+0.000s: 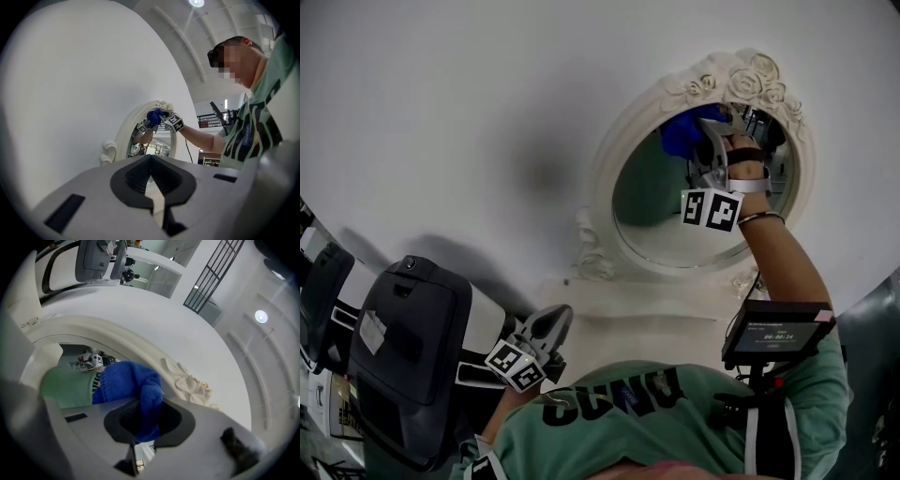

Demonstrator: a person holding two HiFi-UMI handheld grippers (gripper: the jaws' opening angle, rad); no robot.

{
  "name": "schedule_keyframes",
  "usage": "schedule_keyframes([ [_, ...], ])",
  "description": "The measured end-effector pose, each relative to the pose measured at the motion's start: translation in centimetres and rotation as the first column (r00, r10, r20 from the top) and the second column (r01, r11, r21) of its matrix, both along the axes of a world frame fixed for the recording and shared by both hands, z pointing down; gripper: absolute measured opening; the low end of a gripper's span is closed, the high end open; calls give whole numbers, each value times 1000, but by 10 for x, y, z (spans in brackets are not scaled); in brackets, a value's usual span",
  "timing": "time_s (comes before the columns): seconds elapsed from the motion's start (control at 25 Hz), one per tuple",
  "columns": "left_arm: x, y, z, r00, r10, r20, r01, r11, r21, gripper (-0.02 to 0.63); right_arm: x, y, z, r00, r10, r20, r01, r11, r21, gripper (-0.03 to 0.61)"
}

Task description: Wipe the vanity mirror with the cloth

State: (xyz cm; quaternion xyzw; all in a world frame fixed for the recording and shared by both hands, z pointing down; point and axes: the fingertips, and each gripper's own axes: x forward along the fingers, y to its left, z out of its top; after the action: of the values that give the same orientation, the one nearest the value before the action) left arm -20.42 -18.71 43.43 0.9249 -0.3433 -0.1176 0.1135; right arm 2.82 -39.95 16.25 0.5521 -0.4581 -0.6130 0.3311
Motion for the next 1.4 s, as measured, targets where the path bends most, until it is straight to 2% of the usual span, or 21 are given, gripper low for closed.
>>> schedule_keyframes([
  [0.28,-1,-1,4,1000,-8,14,8,1000,-25,9,-3,-2,89,999,-15,-35,12,998,-69,49],
  [0.48,-2,10,19,999,-20,50,24,996,-92,9,-14,0,222,998,-61,-20,55,975,-215,49],
  [0.6,-2,13,27,997,-30,73,38,992,-123,9,-17,1,307,997,-74,-18,64,943,-326,49],
  [0.76,-4,19,37,993,-47,105,63,985,-159,8,-19,3,424,994,-83,-73,36,871,-491,49],
  [0.84,-4,23,40,992,-53,118,74,982,-176,9,-13,4,463,994,-78,-71,27,840,-542,49],
  [1.04,-7,27,46,988,-71,135,97,976,-193,9,-13,2,470,997,-71,-20,47,825,-563,46],
  [1.24,11,22,33,993,-35,114,50,989,-136,9,-20,4,466,997,-78,-29,41,761,-647,48],
  [1.28,14,23,29,994,-28,108,42,991,-124,9,-21,8,453,995,-91,-34,48,763,-645,49],
  [1.32,16,23,26,995,-24,101,36,993,-113,9,-23,13,435,994,-105,-29,64,777,-627,49],
  [1.4,19,23,18,996,-16,88,24,996,-89,9,-23,19,382,991,-131,3,110,824,-555,49],
])
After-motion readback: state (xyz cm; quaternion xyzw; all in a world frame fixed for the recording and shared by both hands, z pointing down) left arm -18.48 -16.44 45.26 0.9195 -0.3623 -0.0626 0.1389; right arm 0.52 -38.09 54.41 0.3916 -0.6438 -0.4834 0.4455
